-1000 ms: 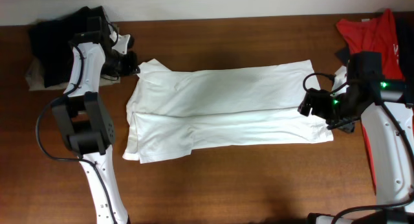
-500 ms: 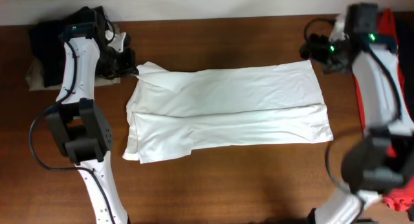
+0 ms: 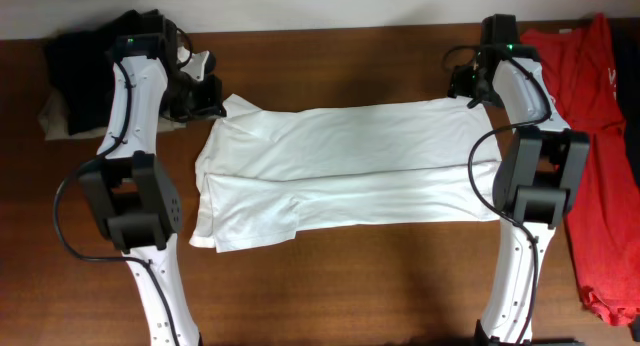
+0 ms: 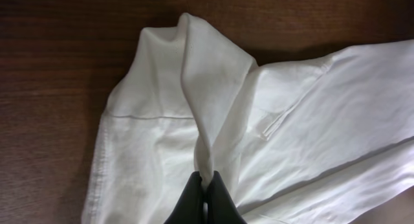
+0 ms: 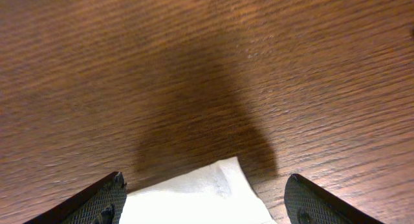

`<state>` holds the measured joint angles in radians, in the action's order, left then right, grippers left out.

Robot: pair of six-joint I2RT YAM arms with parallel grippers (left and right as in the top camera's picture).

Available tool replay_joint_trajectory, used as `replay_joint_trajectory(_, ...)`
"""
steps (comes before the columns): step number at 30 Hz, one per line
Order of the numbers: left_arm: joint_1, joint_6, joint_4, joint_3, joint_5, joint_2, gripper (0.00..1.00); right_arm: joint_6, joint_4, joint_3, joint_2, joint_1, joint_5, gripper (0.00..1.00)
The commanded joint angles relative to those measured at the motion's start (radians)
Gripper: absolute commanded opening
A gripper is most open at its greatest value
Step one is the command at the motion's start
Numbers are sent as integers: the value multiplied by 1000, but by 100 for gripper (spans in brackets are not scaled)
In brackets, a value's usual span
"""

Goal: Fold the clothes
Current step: 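Grasp both shirt ends and pull them taut toward the center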

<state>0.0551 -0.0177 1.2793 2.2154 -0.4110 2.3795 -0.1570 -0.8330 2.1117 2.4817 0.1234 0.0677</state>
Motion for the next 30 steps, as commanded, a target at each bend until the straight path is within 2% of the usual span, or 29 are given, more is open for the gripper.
replay_joint_trajectory(1,-8,6,1,11,-10,-19,1,0,0,24,48,-5,24,77)
replay_joint_trajectory(3,-8,6,1,11,-10,-19,1,0,6,24,51,-5,25,67)
replay_joint_trajectory(5,-8,6,1,11,-10,-19,1,-6,13,24,51,-5,54,47)
replay_joint_trajectory(9,-8,6,2,11,-11,-19,1,-10,-8,25,51,-5,84,19)
replay_joint_trajectory(10,-6,6,9,11,-10,-29,1,-40,-29,33,51,-3,88,6)
replay_joint_trajectory(14,6,6,43,12,-7,-116,0,-69,-153,151,49,10,87,4)
replay_joint_trajectory(19,6,7,179,12,-7,-153,1,-88,-461,391,49,10,87,4)
replay_joint_trajectory(20,7,7,223,12,-8,-153,1,-89,-564,440,49,13,87,4)
replay_joint_trajectory(22,7,6,266,12,-3,-167,1,-152,-669,473,48,23,85,4)
replay_joint_trajectory(26,7,26,360,12,112,-196,1,-240,-845,480,32,54,68,4)
replay_joint_trajectory(30,10,42,409,11,164,-201,1,-218,-866,478,-11,55,-13,4)
